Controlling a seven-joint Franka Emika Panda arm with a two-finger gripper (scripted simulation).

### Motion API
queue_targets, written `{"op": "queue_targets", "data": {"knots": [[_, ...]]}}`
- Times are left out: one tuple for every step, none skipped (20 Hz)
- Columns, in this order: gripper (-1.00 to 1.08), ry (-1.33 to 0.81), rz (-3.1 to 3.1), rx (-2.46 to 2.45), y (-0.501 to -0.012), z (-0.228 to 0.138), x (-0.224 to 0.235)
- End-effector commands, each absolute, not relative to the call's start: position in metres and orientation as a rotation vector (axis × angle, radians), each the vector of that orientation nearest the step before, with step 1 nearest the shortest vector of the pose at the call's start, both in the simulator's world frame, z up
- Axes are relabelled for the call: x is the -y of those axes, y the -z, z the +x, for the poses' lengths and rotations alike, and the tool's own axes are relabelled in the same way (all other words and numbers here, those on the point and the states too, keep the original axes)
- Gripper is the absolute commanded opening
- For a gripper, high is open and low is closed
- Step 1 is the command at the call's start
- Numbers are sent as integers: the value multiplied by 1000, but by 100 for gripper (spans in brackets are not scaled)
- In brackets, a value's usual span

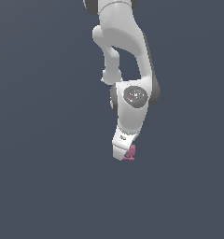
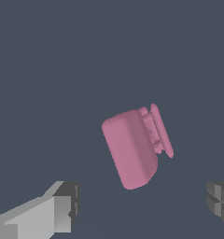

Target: Pick up the object and move it to a goal position.

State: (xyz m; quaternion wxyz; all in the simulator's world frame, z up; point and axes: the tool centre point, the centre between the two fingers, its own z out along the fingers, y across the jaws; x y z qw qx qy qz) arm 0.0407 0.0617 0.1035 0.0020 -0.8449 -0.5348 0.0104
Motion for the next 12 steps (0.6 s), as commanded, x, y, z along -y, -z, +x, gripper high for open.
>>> {"op": "queue_targets", "data": {"knots": [[100, -26, -2584, 1780, -101, 45, -65], [100, -24, -2559, 1817, -101, 46, -67], [100, -21, -2534, 1851, -100, 48, -68], [100, -19, -2511, 1883, -99, 49, -69], [100, -17, -2489, 1913, -98, 50, -70], [100, -15, -2468, 1941, -98, 51, -72], [100, -13, -2448, 1967, -97, 53, -73], [100, -11, -2429, 1990, -97, 54, -73], [100, -9, -2412, 2011, -96, 55, -74], [100, -8, -2396, 2031, -96, 55, -75], [100, -6, -2381, 2048, -96, 56, -76], [100, -5, -2368, 2063, -95, 57, -76]]}}
